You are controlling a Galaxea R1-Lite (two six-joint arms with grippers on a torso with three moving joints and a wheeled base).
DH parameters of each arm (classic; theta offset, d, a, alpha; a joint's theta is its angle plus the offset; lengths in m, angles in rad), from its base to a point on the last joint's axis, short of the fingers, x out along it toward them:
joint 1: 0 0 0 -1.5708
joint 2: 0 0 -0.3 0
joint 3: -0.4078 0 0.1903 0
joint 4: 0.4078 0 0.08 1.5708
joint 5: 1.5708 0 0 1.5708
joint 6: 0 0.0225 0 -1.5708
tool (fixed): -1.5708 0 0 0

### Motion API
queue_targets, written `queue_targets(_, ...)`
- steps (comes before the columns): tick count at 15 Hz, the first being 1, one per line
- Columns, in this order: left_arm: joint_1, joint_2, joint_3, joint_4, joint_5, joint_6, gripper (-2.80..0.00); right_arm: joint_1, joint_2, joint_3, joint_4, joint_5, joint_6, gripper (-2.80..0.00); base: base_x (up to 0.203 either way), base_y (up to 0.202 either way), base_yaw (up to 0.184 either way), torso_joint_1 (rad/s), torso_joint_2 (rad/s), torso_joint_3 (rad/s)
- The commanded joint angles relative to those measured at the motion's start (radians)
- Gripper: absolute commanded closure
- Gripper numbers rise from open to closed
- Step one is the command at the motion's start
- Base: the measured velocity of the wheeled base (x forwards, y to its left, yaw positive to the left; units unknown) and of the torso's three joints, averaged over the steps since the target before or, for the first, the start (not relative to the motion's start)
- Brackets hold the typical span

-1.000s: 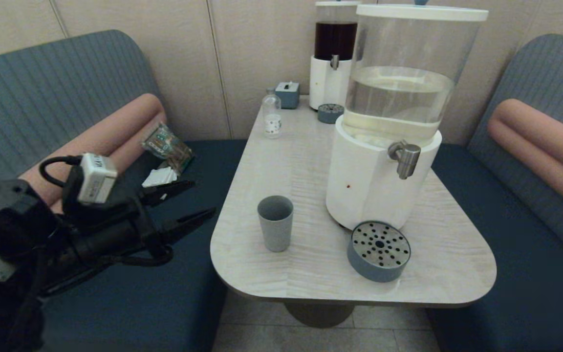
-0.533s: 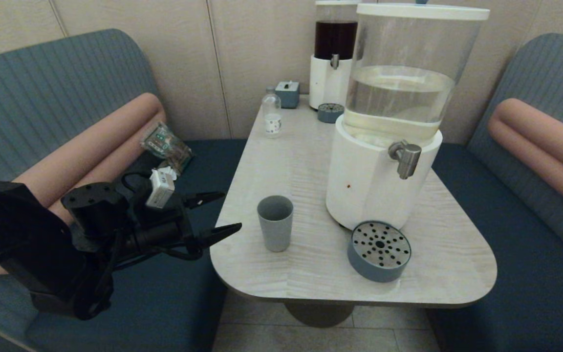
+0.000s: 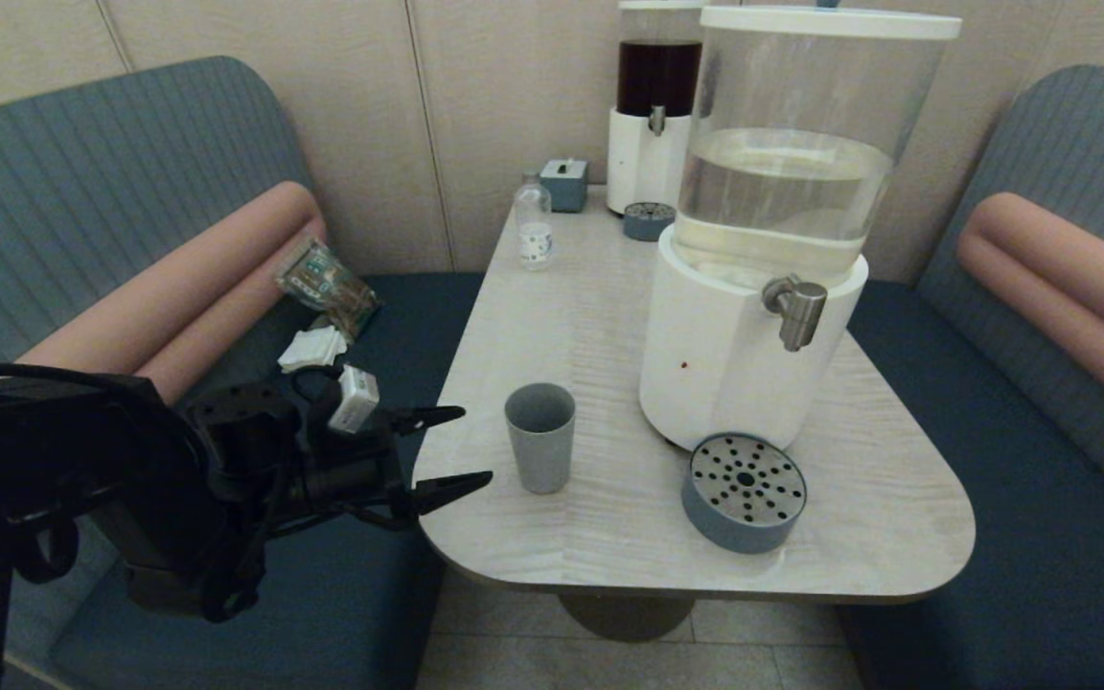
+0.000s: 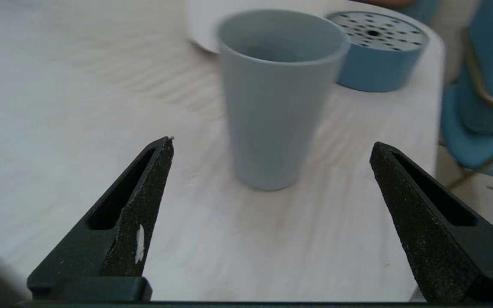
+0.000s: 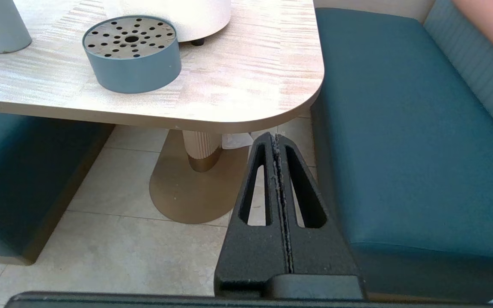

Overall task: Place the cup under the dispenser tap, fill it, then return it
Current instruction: Pick up the cup

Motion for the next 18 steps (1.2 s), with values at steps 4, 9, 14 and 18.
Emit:
queue_targets(4,-0.092,0.085,-0.082,-0.008,-0.005,-0.012,-2.80,0.000,0.001,0.002,0.000,0.001,0.000,0.00,0.000,0.000,0.000,0.000,0.00,0.000)
queue_targets(9,-0.141,0.163,-0.201,-0.008,0.096,-0.037,-2.80,0.000,0.001,0.002,0.000,0.001,0.000,0.00,0.000,0.000,0.000,0.000,0.00,0.000)
queue_targets(14,-0.178,0.213,-0.284,-0.008,0.197,-0.057,-2.80,0.000,0.001,0.002,0.000,0.001,0.000,0.00,0.000,0.000,0.000,0.000,0.00,0.000)
queue_targets(18,-0.193,0.249,-0.359,-0.008,0.247,-0.070,-2.80,0.000,0.001,0.002,0.000,0.001,0.000,0.00,0.000,0.000,0.000,0.000,0.00,0.000)
